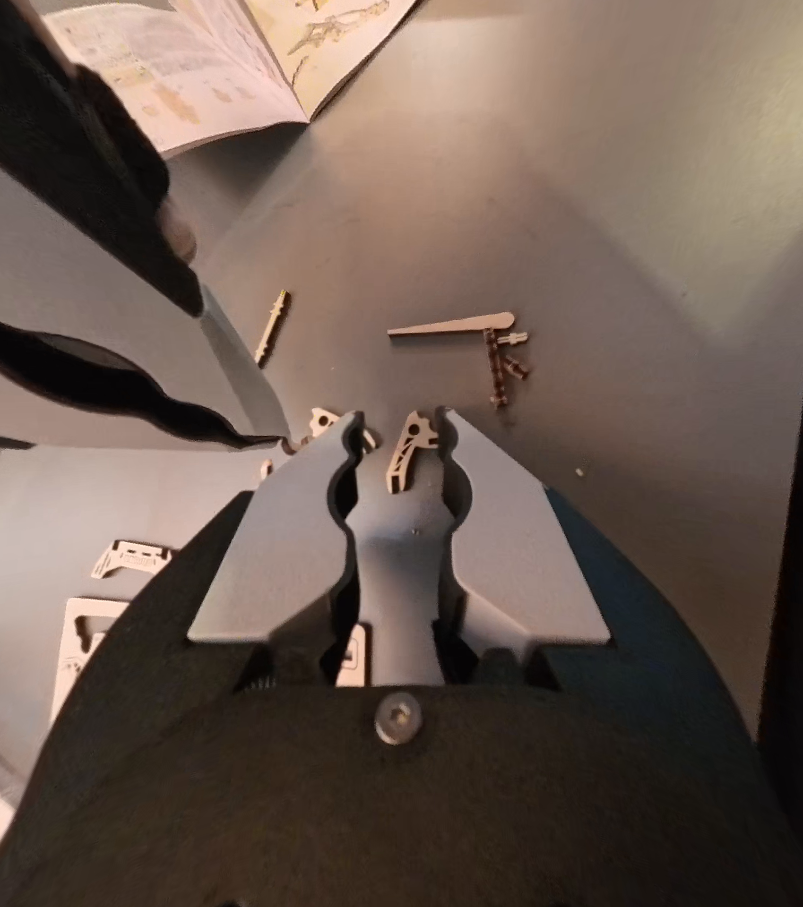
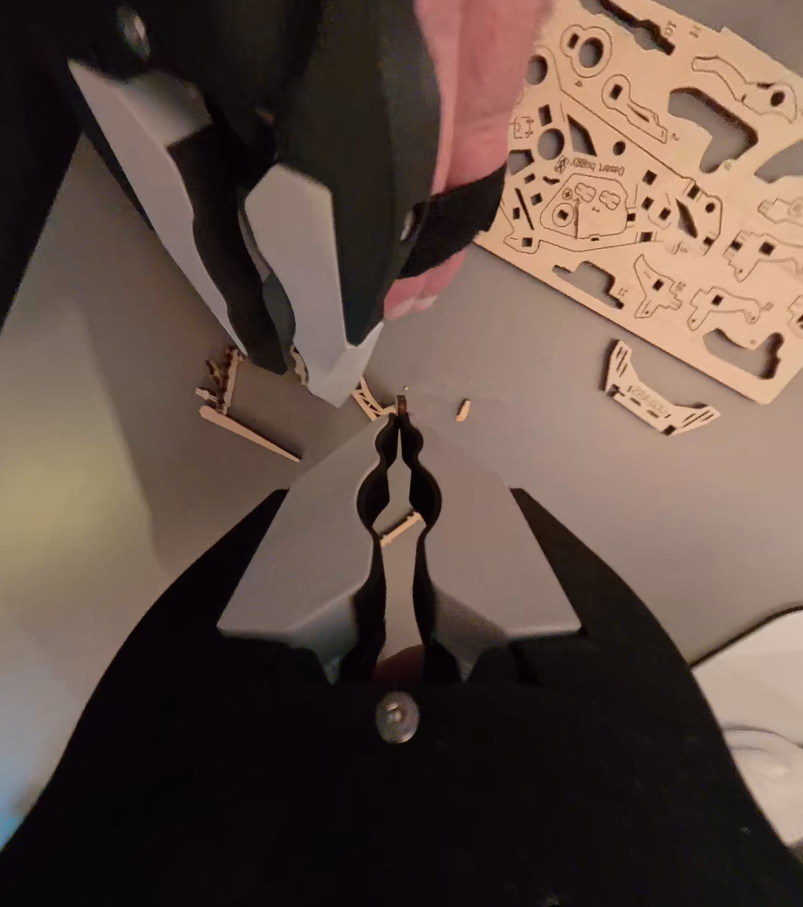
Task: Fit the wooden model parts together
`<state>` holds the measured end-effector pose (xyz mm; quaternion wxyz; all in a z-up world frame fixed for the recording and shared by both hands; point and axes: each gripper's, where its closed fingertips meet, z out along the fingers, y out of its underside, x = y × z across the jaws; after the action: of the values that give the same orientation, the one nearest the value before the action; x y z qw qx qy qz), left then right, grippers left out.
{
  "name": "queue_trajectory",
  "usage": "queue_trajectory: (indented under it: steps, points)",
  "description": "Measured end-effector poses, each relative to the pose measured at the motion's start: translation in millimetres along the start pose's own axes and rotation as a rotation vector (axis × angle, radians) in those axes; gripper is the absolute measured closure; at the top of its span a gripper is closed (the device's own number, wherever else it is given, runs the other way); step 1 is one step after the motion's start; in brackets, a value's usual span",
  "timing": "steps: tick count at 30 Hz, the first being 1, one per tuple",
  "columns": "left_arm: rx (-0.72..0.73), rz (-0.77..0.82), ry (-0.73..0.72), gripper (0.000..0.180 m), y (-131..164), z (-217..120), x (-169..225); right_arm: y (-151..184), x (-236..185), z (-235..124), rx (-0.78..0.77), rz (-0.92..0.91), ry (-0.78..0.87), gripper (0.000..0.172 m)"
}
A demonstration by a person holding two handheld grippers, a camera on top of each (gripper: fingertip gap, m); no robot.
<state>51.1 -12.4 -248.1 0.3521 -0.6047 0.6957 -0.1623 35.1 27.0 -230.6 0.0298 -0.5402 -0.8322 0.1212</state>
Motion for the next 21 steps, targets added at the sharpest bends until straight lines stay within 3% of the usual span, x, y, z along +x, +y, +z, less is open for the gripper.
queue_trajectory:
  steps: [7, 15, 21]
  points:
    - [-0.053, -0.005, 0.002, 0.154, 2.5, 3.1, 0.7, -0.2, -0.6, 0.4, 0.101, 0.277, -0.002, 0.172]
    - [-0.075, -0.079, 0.081, 0.165, 5.0, 3.7, 6.7, 0.8, -6.0, 0.7, 0.054, 0.047, 0.044, 0.172]
    - [-0.065, -0.111, 0.108, 0.162, 6.2, 4.1, 5.7, 5.2, -3.1, -0.5, -0.002, -0.009, 0.046, 0.172]
